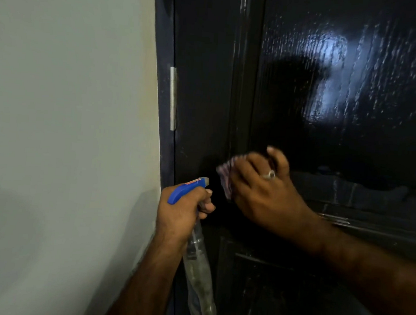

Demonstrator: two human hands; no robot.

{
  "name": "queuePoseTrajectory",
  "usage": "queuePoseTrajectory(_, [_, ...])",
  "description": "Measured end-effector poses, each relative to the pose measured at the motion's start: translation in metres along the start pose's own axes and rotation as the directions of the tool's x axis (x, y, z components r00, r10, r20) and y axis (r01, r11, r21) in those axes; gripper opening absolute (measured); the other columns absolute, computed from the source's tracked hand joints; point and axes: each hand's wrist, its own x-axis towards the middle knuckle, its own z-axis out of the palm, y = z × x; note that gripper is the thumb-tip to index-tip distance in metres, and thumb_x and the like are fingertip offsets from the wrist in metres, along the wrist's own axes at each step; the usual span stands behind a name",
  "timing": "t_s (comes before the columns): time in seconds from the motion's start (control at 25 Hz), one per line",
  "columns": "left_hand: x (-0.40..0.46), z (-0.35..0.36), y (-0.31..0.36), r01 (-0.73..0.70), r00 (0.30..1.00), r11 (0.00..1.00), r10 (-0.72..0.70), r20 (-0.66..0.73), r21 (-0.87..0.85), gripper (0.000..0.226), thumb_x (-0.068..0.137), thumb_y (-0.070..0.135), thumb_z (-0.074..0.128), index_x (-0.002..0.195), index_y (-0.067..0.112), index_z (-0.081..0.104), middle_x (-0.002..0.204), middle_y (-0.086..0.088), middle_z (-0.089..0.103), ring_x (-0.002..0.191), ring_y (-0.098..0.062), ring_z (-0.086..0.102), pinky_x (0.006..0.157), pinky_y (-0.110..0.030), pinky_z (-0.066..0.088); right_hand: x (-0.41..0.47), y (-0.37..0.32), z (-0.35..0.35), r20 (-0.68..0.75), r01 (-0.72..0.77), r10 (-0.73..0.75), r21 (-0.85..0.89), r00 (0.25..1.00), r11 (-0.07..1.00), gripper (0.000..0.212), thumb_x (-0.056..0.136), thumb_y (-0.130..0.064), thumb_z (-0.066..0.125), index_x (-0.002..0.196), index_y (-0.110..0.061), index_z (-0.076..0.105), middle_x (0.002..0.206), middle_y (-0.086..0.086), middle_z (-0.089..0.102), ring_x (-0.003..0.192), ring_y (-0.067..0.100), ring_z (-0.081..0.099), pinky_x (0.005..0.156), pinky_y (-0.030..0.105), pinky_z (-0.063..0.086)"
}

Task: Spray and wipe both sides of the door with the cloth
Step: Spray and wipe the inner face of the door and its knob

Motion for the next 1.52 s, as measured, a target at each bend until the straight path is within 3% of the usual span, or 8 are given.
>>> queuePoseTrajectory(0.12, [-0.001, -0.001, -0.002, -0.005, 1.000, 1.000, 0.004, 0.018, 0.028, 0.013, 0.094, 0.005, 0.068, 0.085, 0.002, 0.076, 0.067, -0.012, 0.070, 0.061, -0.017, 0.069, 0.061, -0.027, 0.055, -0.033, -0.008, 0.001, 0.065, 0.189, -0.188, -0.020, 0.980, 0.982, 0.032, 0.102, -0.034, 0.058, 0.123, -0.016, 0.074, 0.137, 0.011, 0.065, 0.135, 0.035, 0.053, 0.123, 0.063, 0.021])
queuePoseTrajectory(0.28, [0.005, 0.009, 0.004, -0.018, 0.999, 0.999, 0.017, 0.028, 0.039, 0.015, 0.094, 0.004, 0.067, 0.084, 0.003, 0.077, 0.069, -0.014, 0.071, 0.065, -0.020, 0.071, 0.062, -0.030, 0.055, 0.059, 0.045, -0.016, -0.157, -0.114, 0.107, -0.039, 0.982, 0.993, 0.029, 0.101, -0.031, 0.055, 0.117, -0.015, 0.073, 0.130, 0.008, 0.066, 0.128, 0.035, 0.057, 0.120, 0.057, 0.020])
queuePoseTrajectory(0.44, [0.007, 0.010, 0.013, -0.027, 0.999, 1.000, 0.027, 0.020, -0.012, 0.017, 0.092, 0.005, 0.067, 0.077, 0.004, 0.076, 0.068, -0.014, 0.070, 0.067, -0.024, 0.071, 0.065, -0.034, 0.055, 0.078, 0.048, -0.015, -0.137, -0.271, 0.277, 0.060, 0.951, 0.961, 0.035, 0.097, -0.034, 0.058, 0.123, -0.016, 0.072, 0.139, 0.006, 0.062, 0.132, 0.037, 0.053, 0.118, 0.058, 0.022])
queuePoseTrajectory(0.64, [0.003, 0.001, 0.007, -0.040, 0.999, 0.999, 0.040, 0.005, -0.013, 0.012, 0.093, 0.006, 0.069, 0.082, 0.006, 0.076, 0.066, -0.010, 0.072, 0.065, -0.021, 0.071, 0.066, -0.033, 0.057, -0.016, 0.001, 0.008, 0.019, 0.228, -0.229, 0.032, 0.973, 0.973, 0.029, 0.101, -0.031, 0.063, 0.125, -0.018, 0.075, 0.139, 0.006, 0.065, 0.134, 0.035, 0.057, 0.117, 0.061, 0.028])
queuePoseTrajectory(0.72, [0.002, 0.000, 0.004, -0.036, 0.999, 0.999, 0.036, 0.005, 0.000, 0.014, 0.093, 0.007, 0.069, 0.081, 0.009, 0.076, 0.067, -0.009, 0.073, 0.065, -0.020, 0.072, 0.065, -0.031, 0.057, 0.005, 0.021, 0.002, -0.010, 0.261, -0.261, -0.016, 0.965, 0.965, 0.029, 0.105, -0.031, 0.057, 0.125, -0.018, 0.074, 0.136, 0.006, 0.066, 0.130, 0.035, 0.061, 0.116, 0.059, 0.028])
queuePoseTrajectory(0.96, [0.001, -0.003, 0.003, -0.018, 0.999, 1.000, 0.018, 0.027, 0.005, 0.013, 0.095, 0.009, 0.068, 0.086, 0.008, 0.077, 0.071, -0.011, 0.075, 0.071, -0.023, 0.075, 0.068, -0.033, 0.059, 0.101, 0.058, -0.022, -0.179, -0.261, 0.263, 0.037, 0.948, 0.965, 0.029, 0.099, -0.034, 0.060, 0.115, -0.015, 0.074, 0.130, 0.004, 0.068, 0.125, 0.034, 0.060, 0.108, 0.050, 0.026])
queuePoseTrajectory(1.2, [0.000, -0.003, -0.002, -0.028, 0.998, 0.998, 0.024, 0.065, 0.052, 0.014, 0.093, 0.006, 0.068, 0.083, 0.007, 0.077, 0.068, -0.009, 0.072, 0.067, -0.021, 0.071, 0.062, -0.028, 0.057, -0.031, -0.026, 0.000, 0.143, 0.085, -0.106, 0.145, 0.984, 0.986, 0.039, 0.098, -0.033, 0.060, 0.131, -0.015, 0.071, 0.140, 0.009, 0.062, 0.134, 0.036, 0.052, 0.113, 0.059, 0.032])
queuePoseTrajectory(1.52, [-0.005, 0.001, -0.010, -0.031, 0.996, 0.998, 0.027, 0.082, 0.046, 0.018, 0.094, 0.007, 0.067, 0.079, 0.011, 0.075, 0.063, -0.006, 0.072, 0.061, -0.015, 0.070, 0.064, -0.030, 0.056, -0.021, -0.066, -0.005, 0.210, -0.088, 0.048, 0.186, 0.977, 0.979, 0.043, 0.098, -0.039, 0.062, 0.134, -0.016, 0.068, 0.134, 0.009, 0.060, 0.122, 0.032, 0.049, 0.106, 0.056, 0.033])
